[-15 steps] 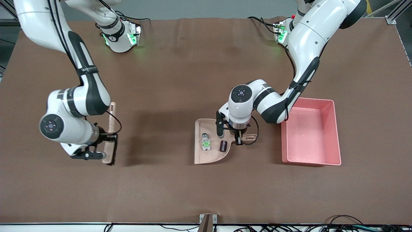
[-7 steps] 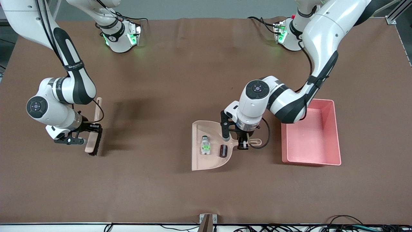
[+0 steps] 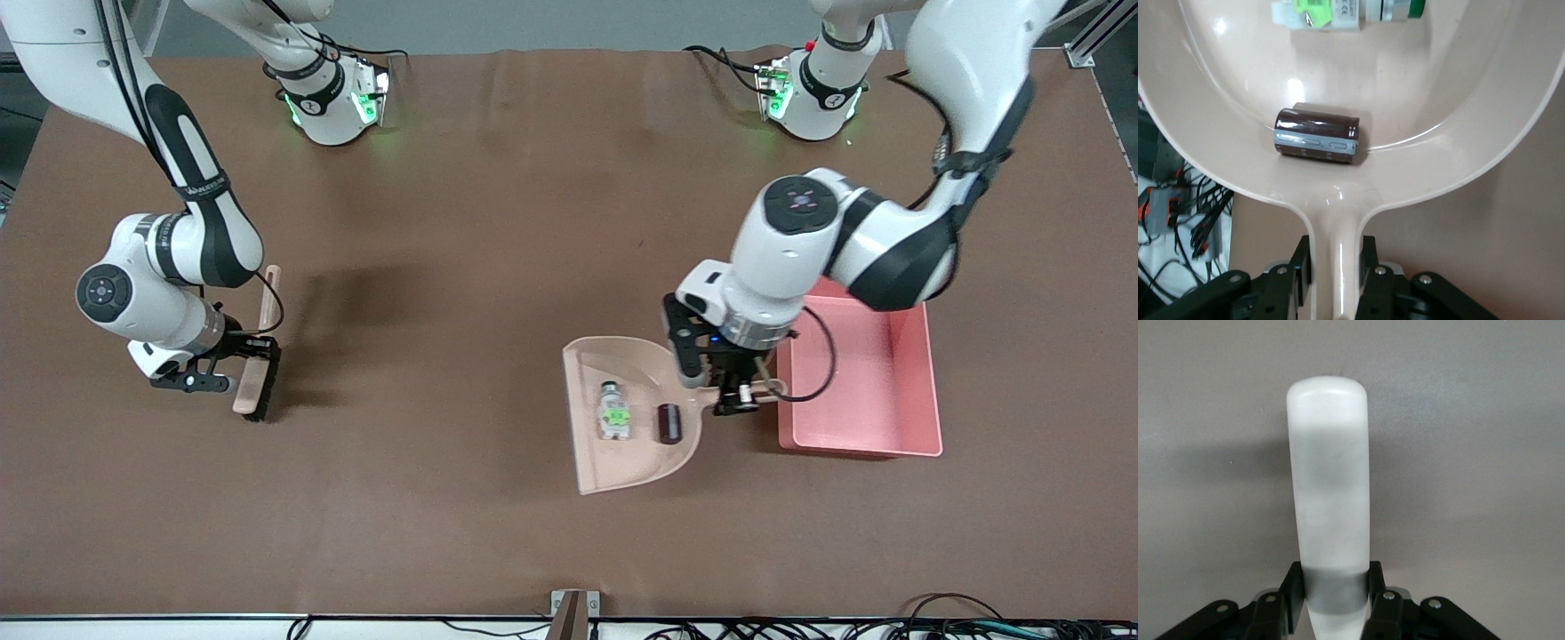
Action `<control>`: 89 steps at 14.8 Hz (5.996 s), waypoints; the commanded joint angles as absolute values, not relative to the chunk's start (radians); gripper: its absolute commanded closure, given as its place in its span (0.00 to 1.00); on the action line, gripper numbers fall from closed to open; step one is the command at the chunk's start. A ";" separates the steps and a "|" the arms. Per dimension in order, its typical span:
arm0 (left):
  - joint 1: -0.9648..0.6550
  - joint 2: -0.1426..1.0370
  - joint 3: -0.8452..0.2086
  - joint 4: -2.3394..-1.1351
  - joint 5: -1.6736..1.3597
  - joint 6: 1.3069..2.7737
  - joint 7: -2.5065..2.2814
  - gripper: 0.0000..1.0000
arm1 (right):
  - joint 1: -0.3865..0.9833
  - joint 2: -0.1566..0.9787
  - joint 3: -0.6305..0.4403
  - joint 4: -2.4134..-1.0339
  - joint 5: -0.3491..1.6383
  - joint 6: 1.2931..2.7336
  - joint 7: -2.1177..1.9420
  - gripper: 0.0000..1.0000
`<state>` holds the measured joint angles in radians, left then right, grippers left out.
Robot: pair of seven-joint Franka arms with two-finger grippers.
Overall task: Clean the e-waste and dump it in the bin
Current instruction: 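Lift the dustpan over the pink bin while the right gripper withdraws the brush, then tilt the dustpan with the left gripper to dump the parts into the bin, then lower the dustpan onto the table beside the bin with the left gripper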
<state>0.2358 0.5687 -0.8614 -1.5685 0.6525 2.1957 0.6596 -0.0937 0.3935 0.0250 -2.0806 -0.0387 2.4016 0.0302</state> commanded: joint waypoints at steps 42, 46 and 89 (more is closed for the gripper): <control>0.830 0.522 -1.143 -1.763 1.388 1.747 1.040 0.99 | 0.020 0.049 0.006 -1.437 -0.029 1.502 0.144 0.00; 0.750 0.529 -1.144 -1.631 1.280 1.712 1.028 0.99 | 0.014 0.051 0.000 -1.443 -0.029 1.523 0.144 0.00; -0.069 0.877 -0.811 -1.525 0.907 1.841 0.336 0.25 | -0.015 0.046 0.002 -1.468 -0.003 1.545 0.127 0.00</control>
<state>-0.0510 0.8716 -0.8159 -1.5391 0.9077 1.8427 0.4008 -0.0071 0.0620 -0.0035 -1.4536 -0.0067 1.5464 0.1311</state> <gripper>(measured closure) 0.608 0.000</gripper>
